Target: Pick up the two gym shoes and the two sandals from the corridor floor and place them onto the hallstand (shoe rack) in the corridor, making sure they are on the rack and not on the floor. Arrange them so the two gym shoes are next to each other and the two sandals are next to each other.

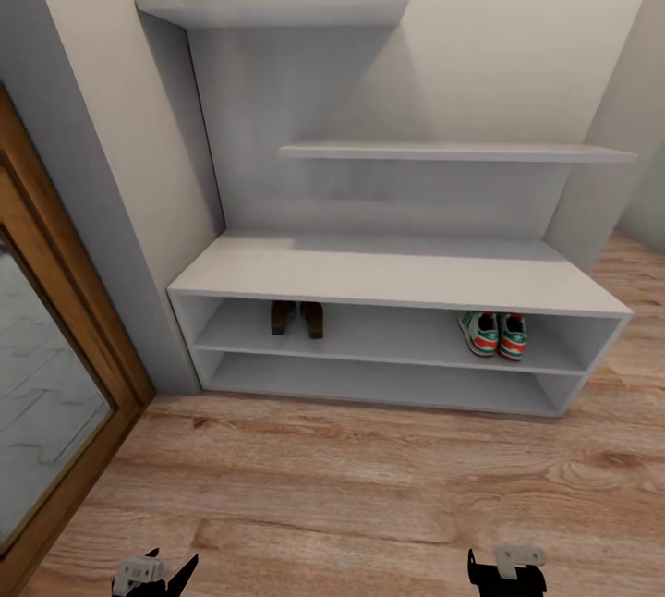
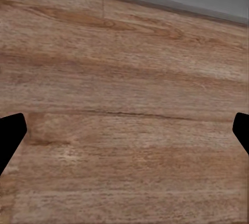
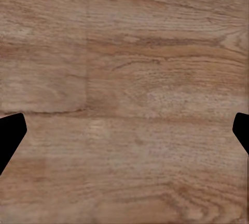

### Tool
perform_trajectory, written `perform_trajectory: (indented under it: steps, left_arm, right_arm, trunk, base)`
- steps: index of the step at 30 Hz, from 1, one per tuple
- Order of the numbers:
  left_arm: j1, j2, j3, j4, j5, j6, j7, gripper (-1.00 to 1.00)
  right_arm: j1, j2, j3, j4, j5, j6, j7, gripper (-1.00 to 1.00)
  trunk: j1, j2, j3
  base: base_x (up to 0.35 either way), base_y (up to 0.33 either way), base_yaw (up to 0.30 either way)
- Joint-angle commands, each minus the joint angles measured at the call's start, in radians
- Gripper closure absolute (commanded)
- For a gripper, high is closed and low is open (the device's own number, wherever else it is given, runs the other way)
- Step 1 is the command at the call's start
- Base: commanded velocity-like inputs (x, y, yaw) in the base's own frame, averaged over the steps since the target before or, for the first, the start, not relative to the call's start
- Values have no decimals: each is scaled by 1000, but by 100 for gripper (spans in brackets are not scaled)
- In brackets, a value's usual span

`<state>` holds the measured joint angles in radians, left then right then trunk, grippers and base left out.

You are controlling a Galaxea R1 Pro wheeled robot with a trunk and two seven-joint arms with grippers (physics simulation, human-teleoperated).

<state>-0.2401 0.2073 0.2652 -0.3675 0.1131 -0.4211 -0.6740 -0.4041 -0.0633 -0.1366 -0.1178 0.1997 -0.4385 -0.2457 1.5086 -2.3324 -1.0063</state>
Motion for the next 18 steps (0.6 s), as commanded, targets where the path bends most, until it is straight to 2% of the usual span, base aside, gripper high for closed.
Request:
perform_trajectory:
  steps: [1,6,12,14,16,18]
  left_arm:
    - [-1,0,4,2,7,2,-9,-100]
    - [0,0,5,3,6,2,2,-100]
    - [6,0,4,3,6,2,53,-100]
    - [8,-1,3,3,6,2,81,-100]
    - [8,-1,3,3,6,2,86,-100]
    - [10,-2,3,4,5,2,93,-100]
  right_arm:
    - [0,0,-8,1,10,-3,-3,-100]
    - [4,0,-8,1,10,-3,-3,-100]
    - [8,0,-8,2,10,-17,-3,-100]
    - [20,0,-8,5,9,-62,-3,-100]
    - [25,0,-9,10,9,-88,-3,-100]
    - [31,0,-9,26,9,-145,-4,-100]
  trunk:
    - [-4,7,2]
    - [-23,42,18]
    - [-46,84,37]
    - [-54,98,43]
    - [-62,112,49]
    - [-69,126,56]
  base:
    - [0,0,0]
    - [0,0,0]
    - [0,0,0]
    - [0,0,0]
    - [0,0,0]
    - [0,0,0]
